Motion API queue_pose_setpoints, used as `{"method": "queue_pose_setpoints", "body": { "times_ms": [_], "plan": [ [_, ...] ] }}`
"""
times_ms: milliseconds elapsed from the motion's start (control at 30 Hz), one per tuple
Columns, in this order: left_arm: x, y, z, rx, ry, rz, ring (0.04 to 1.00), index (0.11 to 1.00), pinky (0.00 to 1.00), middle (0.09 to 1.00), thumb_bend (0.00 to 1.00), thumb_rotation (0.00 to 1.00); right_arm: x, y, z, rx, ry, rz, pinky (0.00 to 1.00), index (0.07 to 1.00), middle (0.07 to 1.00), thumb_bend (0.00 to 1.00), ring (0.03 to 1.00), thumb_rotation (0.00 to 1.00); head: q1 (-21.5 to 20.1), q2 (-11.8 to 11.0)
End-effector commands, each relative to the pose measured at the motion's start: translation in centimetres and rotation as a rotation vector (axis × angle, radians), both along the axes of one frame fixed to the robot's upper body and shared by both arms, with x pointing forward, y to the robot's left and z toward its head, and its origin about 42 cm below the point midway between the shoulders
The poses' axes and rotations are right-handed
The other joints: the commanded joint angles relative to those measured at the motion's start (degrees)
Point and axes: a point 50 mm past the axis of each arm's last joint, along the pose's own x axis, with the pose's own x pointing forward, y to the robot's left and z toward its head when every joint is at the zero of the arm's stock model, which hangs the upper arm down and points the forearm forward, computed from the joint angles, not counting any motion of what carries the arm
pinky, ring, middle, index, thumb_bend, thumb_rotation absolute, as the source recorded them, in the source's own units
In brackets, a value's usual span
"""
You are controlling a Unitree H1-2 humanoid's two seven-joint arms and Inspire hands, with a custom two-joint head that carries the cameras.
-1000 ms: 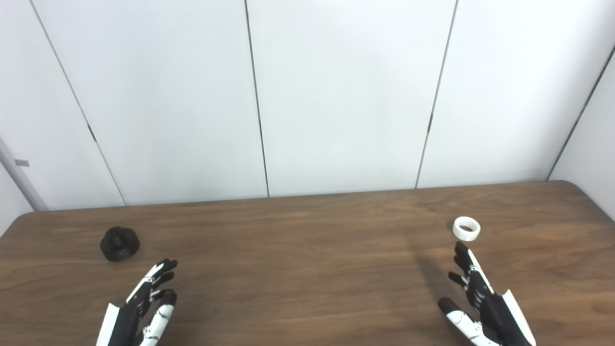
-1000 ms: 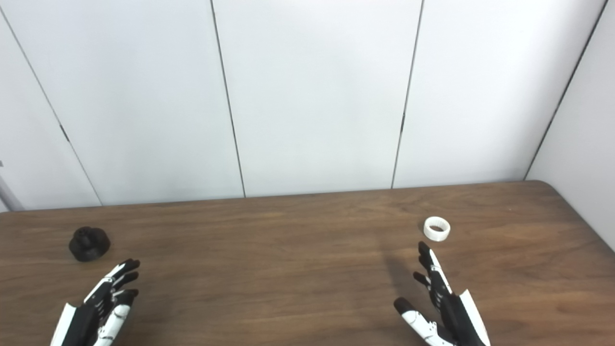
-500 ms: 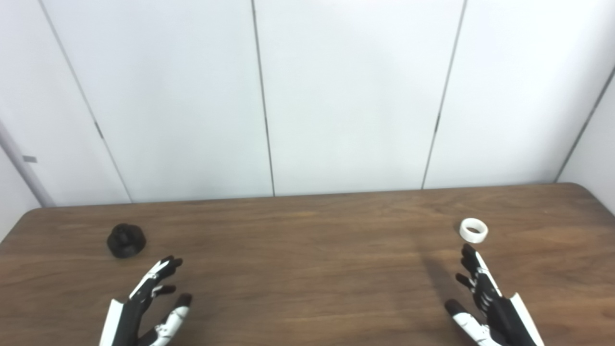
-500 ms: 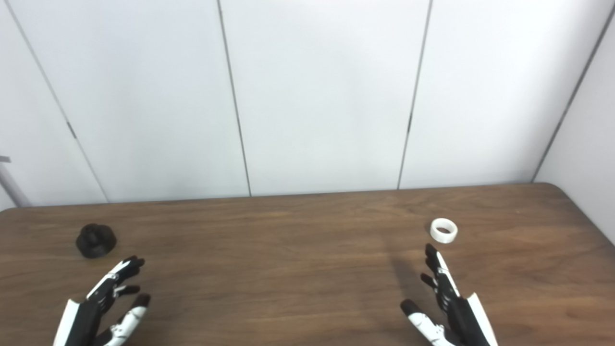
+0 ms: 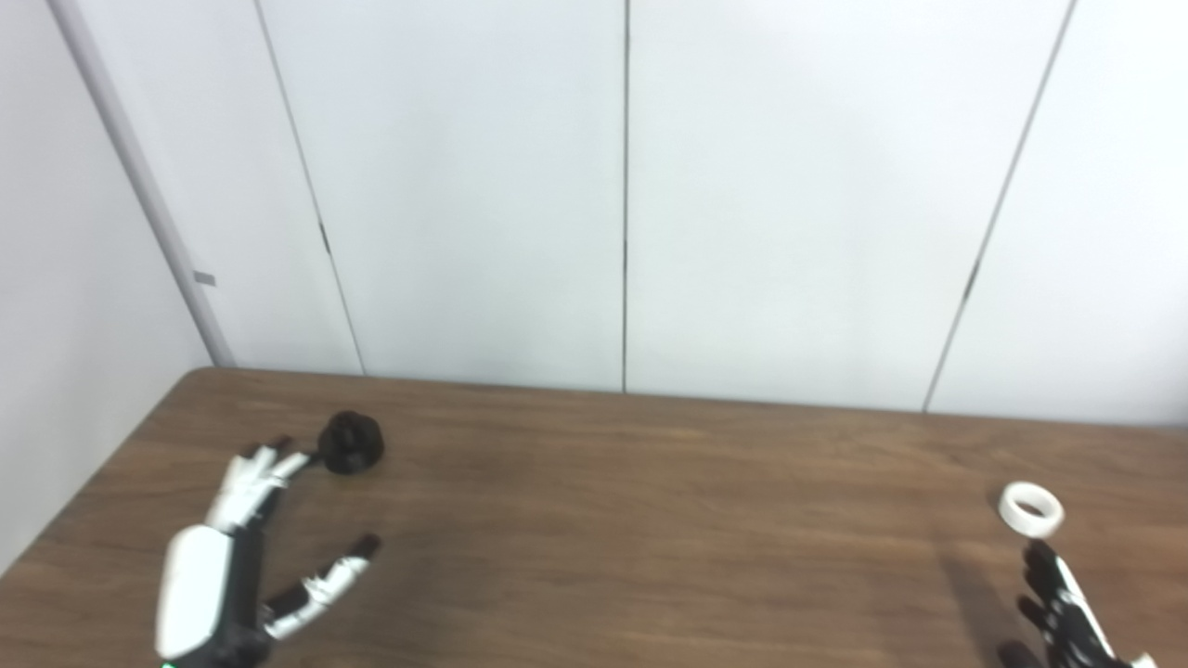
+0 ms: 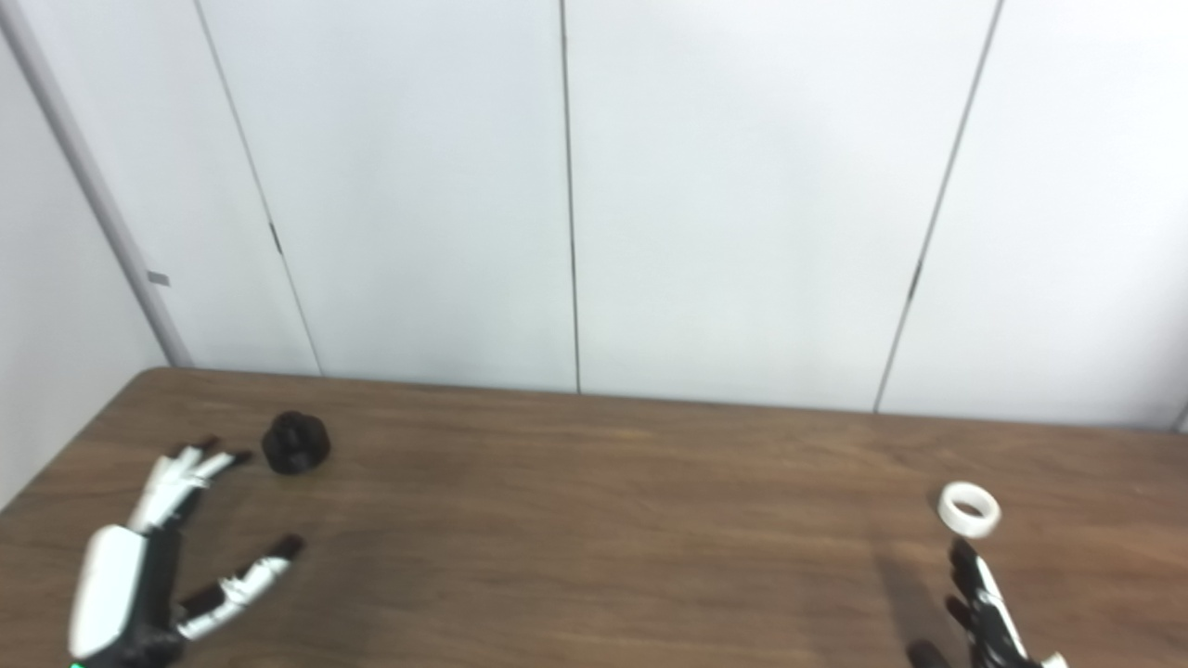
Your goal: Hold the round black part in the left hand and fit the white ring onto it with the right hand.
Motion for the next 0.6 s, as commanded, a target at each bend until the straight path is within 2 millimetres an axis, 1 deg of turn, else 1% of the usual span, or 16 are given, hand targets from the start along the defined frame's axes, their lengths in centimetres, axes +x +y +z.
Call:
{"method": "queue_pose_setpoints", "body": {
  "times_ms": [0,67,133,233,300,433,567],
  "plan": [
    [0.7,0.6,2.5,0.059,-0.082,0.03,1.0,0.816,1.0,0.965,0.81,0.38,-0.7,-0.6,-1.6,0.016,0.059,-0.012,0.99,1.0,1.0,0.43,1.0,0.71,0.3,0.0],
    [1.0,1.3,3.4,0.083,-0.096,0.057,1.0,0.814,1.0,0.966,0.83,0.38,-0.7,-0.8,-1.7,0.022,0.057,-0.011,0.99,1.0,1.0,0.41,1.0,0.7,1.2,-0.1],
    [1.5,1.8,4.1,0.107,-0.096,0.091,1.0,0.811,1.0,0.965,0.86,0.41,-0.6,-1.0,-1.7,0.024,0.057,-0.012,0.99,1.0,1.0,0.41,1.0,0.7,2.1,-0.2],
    [2.1,2.4,4.6,0.118,-0.076,0.134,1.0,0.804,1.0,0.974,0.9,0.46,-0.5,-1.5,-1.9,0.018,0.051,-0.005,0.99,1.0,1.0,0.42,1.0,0.72,3.6,-0.4],
    [2.7,2.6,4.7,0.11,-0.046,0.155,1.0,0.799,1.0,0.98,0.92,0.47,-0.3,-1.9,-2.1,0.023,0.043,-0.002,0.99,1.0,1.0,0.41,1.0,0.71,4.5,-0.5],
    [4.2,2.6,4.8,0.118,0.104,0.171,1.0,0.801,1.0,1.0,0.99,0.46,-0.1,-2.4,-2.2,0.038,0.037,0.008,1.0,1.0,1.0,0.42,1.0,0.7,6.8,-0.5],
    [5.7,2.4,4.9,0.101,0.243,0.164,1.0,0.805,1.0,1.0,1.0,0.49,-0.1,-2.8,-2.1,0.038,0.033,0.018,1.0,1.0,1.0,0.47,1.0,0.71,8.6,-0.4]
  ]
}}
